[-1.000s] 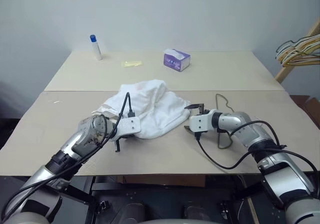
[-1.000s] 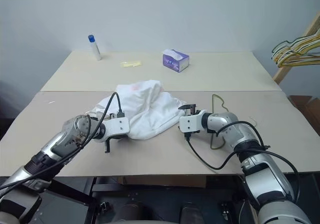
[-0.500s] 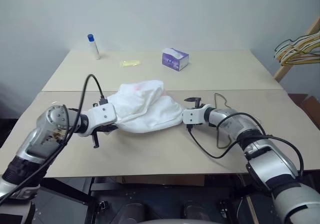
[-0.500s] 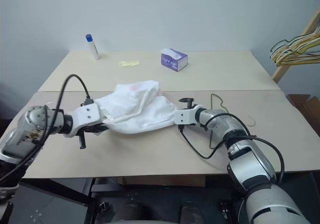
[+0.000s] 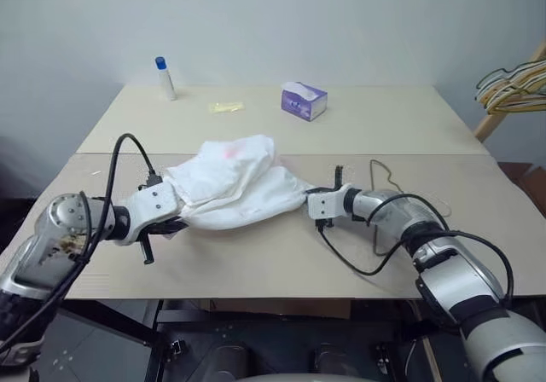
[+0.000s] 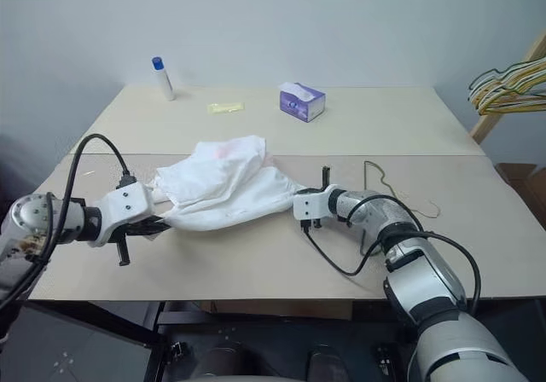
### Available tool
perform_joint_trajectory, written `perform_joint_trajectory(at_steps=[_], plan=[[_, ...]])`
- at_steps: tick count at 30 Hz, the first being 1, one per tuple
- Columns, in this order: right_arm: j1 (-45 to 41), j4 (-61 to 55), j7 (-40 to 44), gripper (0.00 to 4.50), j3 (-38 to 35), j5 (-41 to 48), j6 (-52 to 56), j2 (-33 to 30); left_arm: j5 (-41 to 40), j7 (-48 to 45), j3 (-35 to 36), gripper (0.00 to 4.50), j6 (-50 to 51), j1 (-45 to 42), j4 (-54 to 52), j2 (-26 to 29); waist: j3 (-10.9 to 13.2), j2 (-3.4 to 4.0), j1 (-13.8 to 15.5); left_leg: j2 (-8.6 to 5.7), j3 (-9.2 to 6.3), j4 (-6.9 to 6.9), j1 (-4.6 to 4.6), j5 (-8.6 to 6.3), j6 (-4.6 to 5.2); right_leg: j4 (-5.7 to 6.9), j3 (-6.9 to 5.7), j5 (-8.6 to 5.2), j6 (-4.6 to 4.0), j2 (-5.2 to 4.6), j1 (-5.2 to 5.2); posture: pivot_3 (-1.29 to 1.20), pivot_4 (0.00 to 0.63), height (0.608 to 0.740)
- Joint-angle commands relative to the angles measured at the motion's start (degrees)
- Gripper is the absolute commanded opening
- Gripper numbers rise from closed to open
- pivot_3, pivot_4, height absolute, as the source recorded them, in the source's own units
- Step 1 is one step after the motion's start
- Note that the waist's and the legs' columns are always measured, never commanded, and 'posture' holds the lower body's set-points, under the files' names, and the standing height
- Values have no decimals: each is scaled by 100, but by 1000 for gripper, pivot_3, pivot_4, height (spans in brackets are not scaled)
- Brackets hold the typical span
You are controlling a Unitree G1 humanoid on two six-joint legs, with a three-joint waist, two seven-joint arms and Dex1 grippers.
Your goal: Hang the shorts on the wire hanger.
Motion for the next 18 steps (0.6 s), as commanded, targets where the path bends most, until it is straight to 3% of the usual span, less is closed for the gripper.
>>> perform_joint_trajectory(at_steps=[1,4,11,15,18], plan=[[140,-649,353,43,-245,393,-452,-356,-61,2,232,0,-312,65,-10,125,1,0,11,0,2,-1,0,0,0,-1,-1,-1,-2,0,0,248,12,740],[554,-1567,1134,43,-398,978,-464,-811,-102,-29,248,0,-676,153,74,97,2,-1,22,1,4,-1,-1,0,0,-4,-4,-4,-3,0,0,229,12,740],[2550,-5457,3973,43,-725,3451,892,-3149,-335,-598,205,0,-1651,303,350,176,6,0,36,2,-20,-1,-6,-6,11,-26,-10,-8,1,-10,6,149,5,740],[3455,-6737,4546,43,-1164,4345,1584,-4048,-657,-1460,309,0,-2373,650,510,520,5,-3,-127,16,-13,-2,5,-11,17,-32,-5,-10,-6,-4,14,107,0,740],[3582,-6964,4507,43,-1416,4551,1984,-3999,-885,-1964,248,0,-2605,630,669,669,6,-5,-214,24,1,-2,21,-11,17,-28,-4,-19,-17,-3,20,99,0,740]])
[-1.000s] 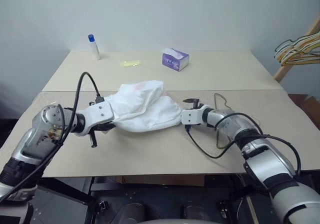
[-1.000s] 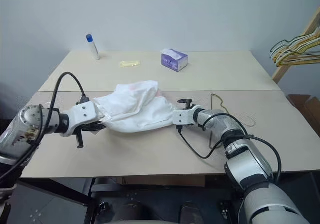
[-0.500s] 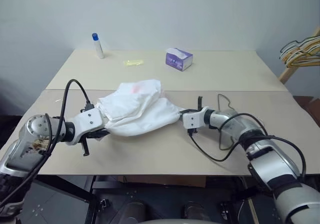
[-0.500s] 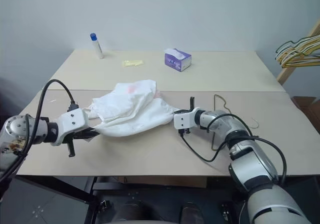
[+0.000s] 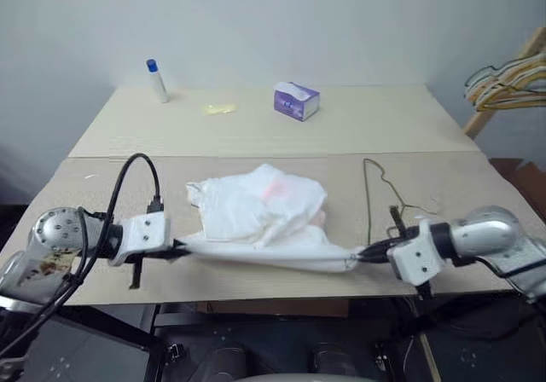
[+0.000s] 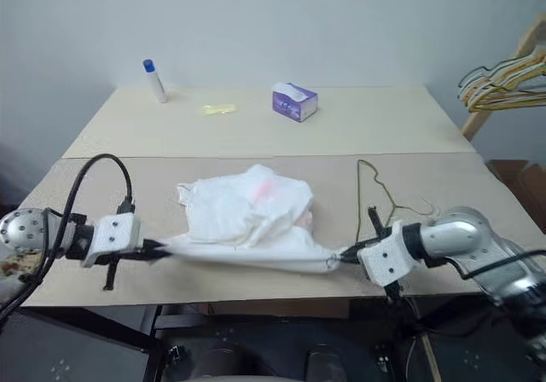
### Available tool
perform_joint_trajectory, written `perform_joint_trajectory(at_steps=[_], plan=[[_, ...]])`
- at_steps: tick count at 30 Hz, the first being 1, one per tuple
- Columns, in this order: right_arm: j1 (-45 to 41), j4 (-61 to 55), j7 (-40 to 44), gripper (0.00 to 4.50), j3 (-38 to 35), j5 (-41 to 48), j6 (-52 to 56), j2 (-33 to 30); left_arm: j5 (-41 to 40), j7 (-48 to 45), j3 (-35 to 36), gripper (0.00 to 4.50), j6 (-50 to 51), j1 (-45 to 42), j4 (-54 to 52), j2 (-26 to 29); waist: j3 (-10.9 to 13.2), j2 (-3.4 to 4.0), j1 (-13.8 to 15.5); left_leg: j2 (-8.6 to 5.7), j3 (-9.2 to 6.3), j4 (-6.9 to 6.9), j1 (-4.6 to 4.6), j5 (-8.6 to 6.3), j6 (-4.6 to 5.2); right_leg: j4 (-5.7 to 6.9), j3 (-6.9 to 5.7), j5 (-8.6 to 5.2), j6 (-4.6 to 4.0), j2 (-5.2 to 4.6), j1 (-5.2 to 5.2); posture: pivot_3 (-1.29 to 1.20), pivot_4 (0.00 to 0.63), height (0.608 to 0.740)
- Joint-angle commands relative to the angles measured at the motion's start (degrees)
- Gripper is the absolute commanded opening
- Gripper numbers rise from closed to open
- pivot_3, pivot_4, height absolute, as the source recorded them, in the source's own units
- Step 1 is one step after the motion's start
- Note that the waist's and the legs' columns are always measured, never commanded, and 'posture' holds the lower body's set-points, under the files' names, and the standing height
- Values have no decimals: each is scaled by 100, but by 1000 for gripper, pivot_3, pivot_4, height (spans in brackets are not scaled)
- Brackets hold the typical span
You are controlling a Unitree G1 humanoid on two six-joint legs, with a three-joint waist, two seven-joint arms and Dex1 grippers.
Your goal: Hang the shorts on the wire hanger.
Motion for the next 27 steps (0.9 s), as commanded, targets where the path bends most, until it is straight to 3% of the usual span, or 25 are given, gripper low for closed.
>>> perform_joint_trajectory(at_steps=[1,4,8,12,15,16,19,23,27], plan=[[-132,-144,-43,43,-459,227,520,139,-135,-361,84,0,-272,-220,279,155,0,-1,-28,2,5,0,8,0,0,3,2,-10,-5,0,3,99,0,740],[-665,101,-144,43,-526,140,883,585,-6,-70,-142,0,-197,-885,636,-250,2,-6,-13,-2,15,2,18,1,-1,8,2,-26,10,-1,9,82,0,740],[-2004,1078,-827,43,-550,-446,1385,1514,284,678,-312,0,263,-2384,1704,-1041,1,-10,10,-12,25,32,-9,1,-1,26,-1,2,10,6,-1,72,0,740],[-3962,3087,-2742,43,-551,-1616,2024,2669,1283,2853,-386,0,479,-4725,4018,-1994,6,-21,14,-22,21,51,-26,4,-6,41,-10,7,16,5,-10,79,0,740],[-5535,5208,-4761,43,-462,-2469,1727,3289,1905,4824,-430,0,-31,-6626,6154,-2519,3,-25,20,-29,12,46,-55,21,-36,51,-15,16,18,1,-37,87,0,740],[-6031,5858,-5534,43,-545,-2578,1503,3463,2152,5696,-476,0,-417,-7165,6739,-2631,3,-26,17,-34,10,43,-113,44,-74,58,-15,25,20,-4,-96,91,0,740],[-6900,6980,-7177,43,-777,-2685,731,3688,2476,7526,-411,0,-1381,-8181,7665,-2801,1,-28,11,-43,11,-5,-148,61,-111,40,-15,32,21,-14,-151,94,0,740],[-7160,7424,-7788,43,-963,-2634,-223,3665,2495,8186,-275,0,-2384,-8690,7968,-2820,0,-30,-21,-66,15,-57,-196,61,-115,34,-21,32,21,-36,-227,92,0,740],[-6857,7492,-7258,43,-957,-2639,-794,3533,2436,7462,-340,0,-3054,-8423,7848,-2779,0,-29,-105,-72,18,-70,-205,57,-111,-44,-42,28,30,-40,-197,83,0,740]])
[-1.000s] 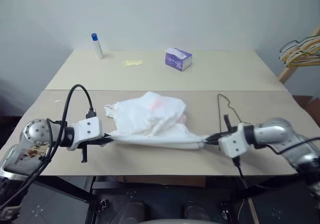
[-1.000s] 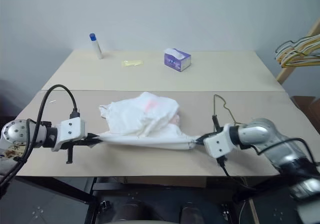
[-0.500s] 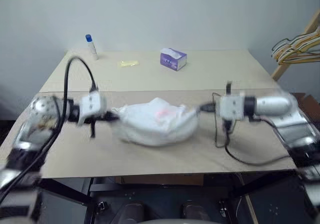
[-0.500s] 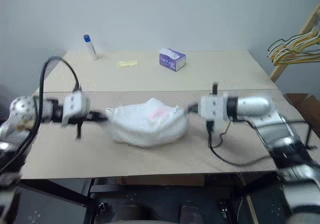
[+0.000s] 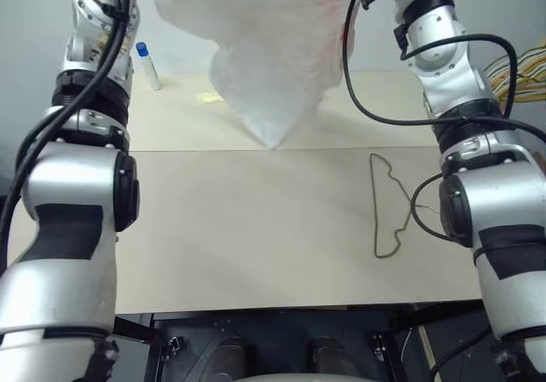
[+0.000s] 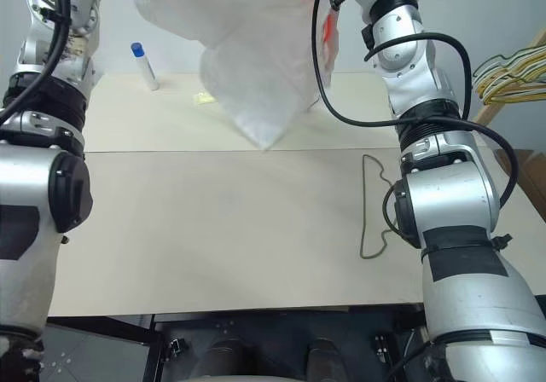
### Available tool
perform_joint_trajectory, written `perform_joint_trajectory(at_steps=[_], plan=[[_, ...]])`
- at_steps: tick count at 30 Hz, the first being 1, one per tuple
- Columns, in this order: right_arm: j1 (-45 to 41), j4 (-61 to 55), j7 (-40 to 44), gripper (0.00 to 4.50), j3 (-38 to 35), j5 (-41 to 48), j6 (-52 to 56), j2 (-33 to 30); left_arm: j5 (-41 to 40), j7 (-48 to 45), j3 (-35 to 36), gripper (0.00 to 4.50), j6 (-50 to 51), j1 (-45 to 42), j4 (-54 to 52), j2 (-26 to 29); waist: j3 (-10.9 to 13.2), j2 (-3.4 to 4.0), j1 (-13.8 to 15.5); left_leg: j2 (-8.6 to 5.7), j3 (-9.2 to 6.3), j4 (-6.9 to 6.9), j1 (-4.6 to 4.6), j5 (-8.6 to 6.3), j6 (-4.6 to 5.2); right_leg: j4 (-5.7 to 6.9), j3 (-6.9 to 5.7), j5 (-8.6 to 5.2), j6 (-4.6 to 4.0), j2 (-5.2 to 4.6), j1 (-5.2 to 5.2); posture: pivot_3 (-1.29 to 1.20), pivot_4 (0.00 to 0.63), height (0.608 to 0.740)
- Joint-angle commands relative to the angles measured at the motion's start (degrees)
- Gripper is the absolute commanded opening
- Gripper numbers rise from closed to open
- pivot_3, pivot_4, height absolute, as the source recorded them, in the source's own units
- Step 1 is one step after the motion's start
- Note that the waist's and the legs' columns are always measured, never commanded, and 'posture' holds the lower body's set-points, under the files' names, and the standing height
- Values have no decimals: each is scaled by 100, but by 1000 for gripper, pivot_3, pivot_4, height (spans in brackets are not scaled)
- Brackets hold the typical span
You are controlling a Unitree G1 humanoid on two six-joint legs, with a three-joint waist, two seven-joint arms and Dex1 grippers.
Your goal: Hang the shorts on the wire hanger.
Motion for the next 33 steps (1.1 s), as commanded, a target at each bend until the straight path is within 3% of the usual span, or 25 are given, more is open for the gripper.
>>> perform_joint_trajectory(at_steps=[1,5,7,10,14,25,33], plan=[[354,-3,480,43,-203,125,-567,-385,-83,-663,88,0,-693,348,-217,282,0,1,-48,0,0,9,-10,1,1,-7,-1,0,10,0,1,81,0,740],[1353,-413,2179,43,-174,494,-1345,-644,-826,-2769,165,0,-1238,1649,-1308,499,0,3,-160,3,3,18,90,-1,4,-13,-4,-2,19,2,118,80,0,740],[1959,-749,3272,43,-127,834,-1598,-753,-1317,-3975,94,0,-1118,2545,-2191,752,-1,3,-243,5,4,30,90,7,16,1,5,10,21,2,116,80,0,740],[2862,-1353,4644,43,56,1182,-1823,-947,-2099,-5412,55,0,-181,3999,-3843,1236,0,3,-405,16,5,47,90,9,20,28,21,18,18,7,108,84,0,740],[3865,-2119,5815,43,291,1431,-1864,-1112,-2522,-6496,-16,0,917,5673,-5630,2035,0,3,-518,39,-16,56,100,-4,42,59,50,20,14,22,94,89,0,740],[5158,-3129,5793,43,469,626,-2404,-1446,-3172,-7777,316,0,2370,8468,-8423,3457,1,5,-285,55,2,49,213,-25,76,80,74,12,-15,31,164,101,0,740],[6305,-4322,5896,43,517,654,-2308,-1989,-3306,-7800,683,0,2668,9566,-9199,3591,2,3,-59,54,9,50,218,-33,87,73,73,-1,-17,28,174,101,3,740]])
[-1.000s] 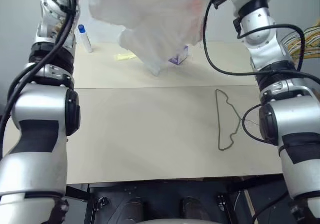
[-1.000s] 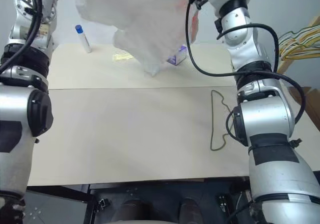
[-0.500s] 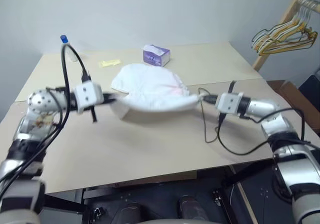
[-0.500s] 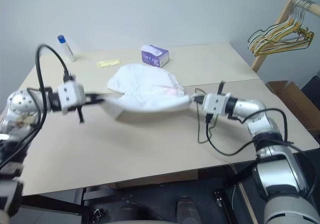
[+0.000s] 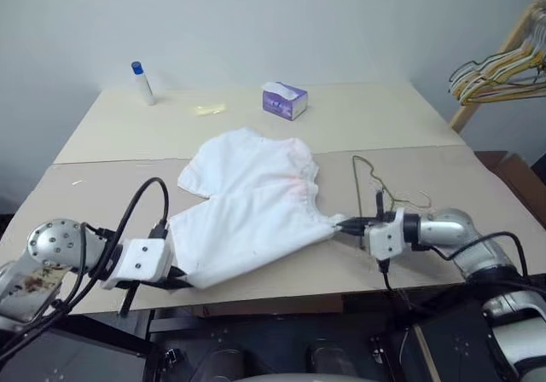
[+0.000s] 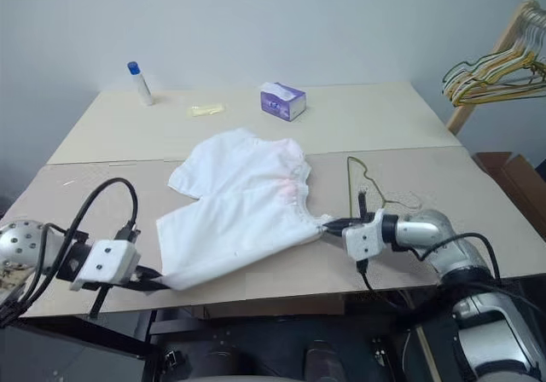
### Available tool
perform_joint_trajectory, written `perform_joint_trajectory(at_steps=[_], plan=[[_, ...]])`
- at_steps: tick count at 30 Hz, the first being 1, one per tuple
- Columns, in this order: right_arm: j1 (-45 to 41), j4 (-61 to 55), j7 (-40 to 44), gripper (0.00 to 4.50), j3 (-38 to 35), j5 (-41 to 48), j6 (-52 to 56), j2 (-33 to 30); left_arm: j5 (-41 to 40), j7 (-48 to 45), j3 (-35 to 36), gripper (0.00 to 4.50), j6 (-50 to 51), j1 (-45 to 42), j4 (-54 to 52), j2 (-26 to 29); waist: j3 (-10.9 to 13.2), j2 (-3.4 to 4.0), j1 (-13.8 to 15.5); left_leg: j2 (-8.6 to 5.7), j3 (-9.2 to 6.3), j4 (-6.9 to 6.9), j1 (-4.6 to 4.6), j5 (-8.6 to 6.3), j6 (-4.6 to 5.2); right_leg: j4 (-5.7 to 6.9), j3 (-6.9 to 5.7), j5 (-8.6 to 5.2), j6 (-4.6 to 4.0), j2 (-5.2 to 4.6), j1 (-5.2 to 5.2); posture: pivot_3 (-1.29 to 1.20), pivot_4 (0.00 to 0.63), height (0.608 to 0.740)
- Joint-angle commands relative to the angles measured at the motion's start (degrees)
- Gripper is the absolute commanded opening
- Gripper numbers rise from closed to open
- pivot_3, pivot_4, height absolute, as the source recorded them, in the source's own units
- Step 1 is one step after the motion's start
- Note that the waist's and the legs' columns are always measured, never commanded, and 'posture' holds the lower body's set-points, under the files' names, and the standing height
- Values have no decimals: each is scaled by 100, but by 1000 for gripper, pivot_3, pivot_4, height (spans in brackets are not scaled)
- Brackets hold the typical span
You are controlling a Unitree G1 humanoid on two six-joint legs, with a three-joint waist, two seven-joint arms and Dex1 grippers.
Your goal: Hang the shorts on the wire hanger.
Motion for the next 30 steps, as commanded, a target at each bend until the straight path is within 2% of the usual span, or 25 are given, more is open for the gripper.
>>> perform_joint_trajectory(at_steps=[1,5,13,16,18,23,27,28,30], plan=[[340,-655,-23,43,-153,95,128,-283,-19,36,215,0,45,139,-183,2,0,0,21,0,1,0,6,0,0,1,0,-1,-2,0,7,101,4,740],[915,-1356,-134,43,-268,132,380,-490,-21,31,269,0,36,346,-225,-15,2,-3,19,1,5,-10,54,-3,3,2,2,-20,-16,0,43,99,13,740],[1754,-2297,-240,43,-465,240,845,-719,242,161,50,0,-167,673,-35,-325,8,-12,23,2,9,-10,56,-6,5,4,6,-27,-7,2,41,105,23,740],[2045,-2574,-92,726,-475,487,1026,-854,739,447,-330,722,-469,789,358,-723,10,-11,38,1,8,-11,58,-7,6,3,7,-29,-4,0,43,114,29,740],[2140,-2676,-18,1389,-479,576,1103,-931,890,503,-416,1336,-616,827,509,-852,17,-22,37,1,9,-11,57,-8,8,2,7,-30,-5,1,42,117,31,740],[2285,-2763,194,3070,-651,924,1294,-1243,831,666,-169,2892,-814,849,838,-1013,28,-40,62,11,6,-11,58,-9,8,2,6,-46,-34,-2,41,119,39,740],[2545,-2786,328,4424,-1014,1340,1565,-1539,452,669,128,4173,-759,731,1008,-1138,34,-37,126,14,5,-11,58,-10,10,3,4,-55,-43,-5,41,116,45,740],[2649,-2811,359,4500,-1150,1506,1734,-1606,348,700,192,4469,-736,662,1039,-1220,35,-35,159,15,4,-11,58,-10,10,3,2,-57,-44,-5,40,114,46,740],[2884,-2935,437,4500,-1482,1901,2335,-1754,173,812,278,4492,-821,444,1189,-1505,38,-33,200,14,3,-11,56,-11,11,2,1,-58,-42,-8,41,108,47,740]])
